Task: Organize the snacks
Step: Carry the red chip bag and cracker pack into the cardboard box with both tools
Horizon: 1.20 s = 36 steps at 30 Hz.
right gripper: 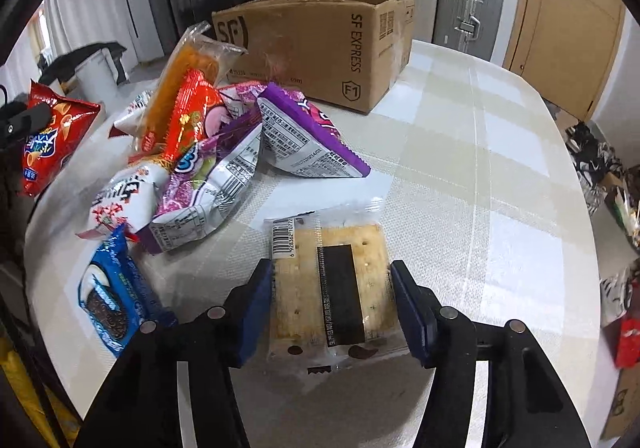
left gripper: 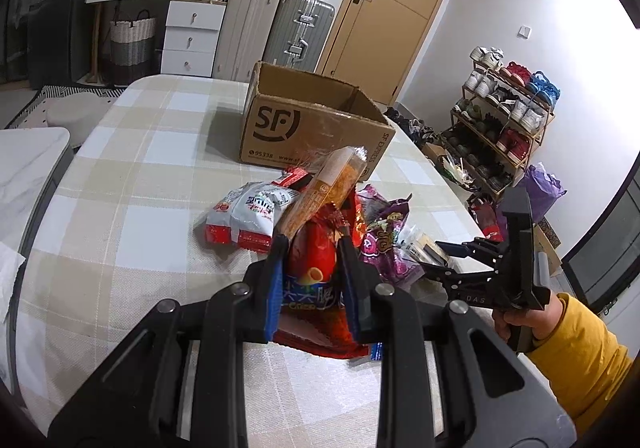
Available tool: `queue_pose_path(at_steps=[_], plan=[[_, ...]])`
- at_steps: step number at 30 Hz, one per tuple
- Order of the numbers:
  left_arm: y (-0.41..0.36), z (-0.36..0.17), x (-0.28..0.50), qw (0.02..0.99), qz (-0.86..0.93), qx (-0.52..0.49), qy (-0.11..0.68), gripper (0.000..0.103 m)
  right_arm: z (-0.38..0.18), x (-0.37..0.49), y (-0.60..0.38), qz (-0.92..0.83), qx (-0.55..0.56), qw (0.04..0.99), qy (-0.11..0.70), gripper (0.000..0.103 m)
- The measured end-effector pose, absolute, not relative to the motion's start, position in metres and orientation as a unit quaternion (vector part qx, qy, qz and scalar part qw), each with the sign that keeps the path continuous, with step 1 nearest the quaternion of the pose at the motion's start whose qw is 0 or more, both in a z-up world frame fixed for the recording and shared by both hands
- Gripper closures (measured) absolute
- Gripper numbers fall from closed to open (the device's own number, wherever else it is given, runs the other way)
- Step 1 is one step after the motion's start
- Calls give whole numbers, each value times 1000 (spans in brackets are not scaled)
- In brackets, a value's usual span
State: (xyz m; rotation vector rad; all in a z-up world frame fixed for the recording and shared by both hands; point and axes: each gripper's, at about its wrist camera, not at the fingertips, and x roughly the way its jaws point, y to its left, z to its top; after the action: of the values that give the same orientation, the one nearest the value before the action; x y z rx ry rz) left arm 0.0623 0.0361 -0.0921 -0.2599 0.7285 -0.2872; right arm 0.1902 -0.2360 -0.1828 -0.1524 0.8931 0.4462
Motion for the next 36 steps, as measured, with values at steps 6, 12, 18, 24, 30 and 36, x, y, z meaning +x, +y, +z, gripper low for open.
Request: queue_pose_path(at_steps=[6,12,18,24,30,36], plan=[[33,-78,57,920,-140,-119,345,81,-152,176,-246,213,-31,893,394,44],[31,-56,57,924,-149,-117,333,81,-83,159,-249,239,3,914,327,44],[32,-18,69,933,-158,-110,304,81,-21,164,-242,276,53,918,280,44],[31,29,89,941,-172,-96,275,81,21,194,-218,295,61,919,254,44],[28,58,127,943,-169,-90,272,81,42,237,-199,298,81,917,253,44],[22,68,185,937,-167,-98,291,81,43,293,-185,297,97,911,270,44]])
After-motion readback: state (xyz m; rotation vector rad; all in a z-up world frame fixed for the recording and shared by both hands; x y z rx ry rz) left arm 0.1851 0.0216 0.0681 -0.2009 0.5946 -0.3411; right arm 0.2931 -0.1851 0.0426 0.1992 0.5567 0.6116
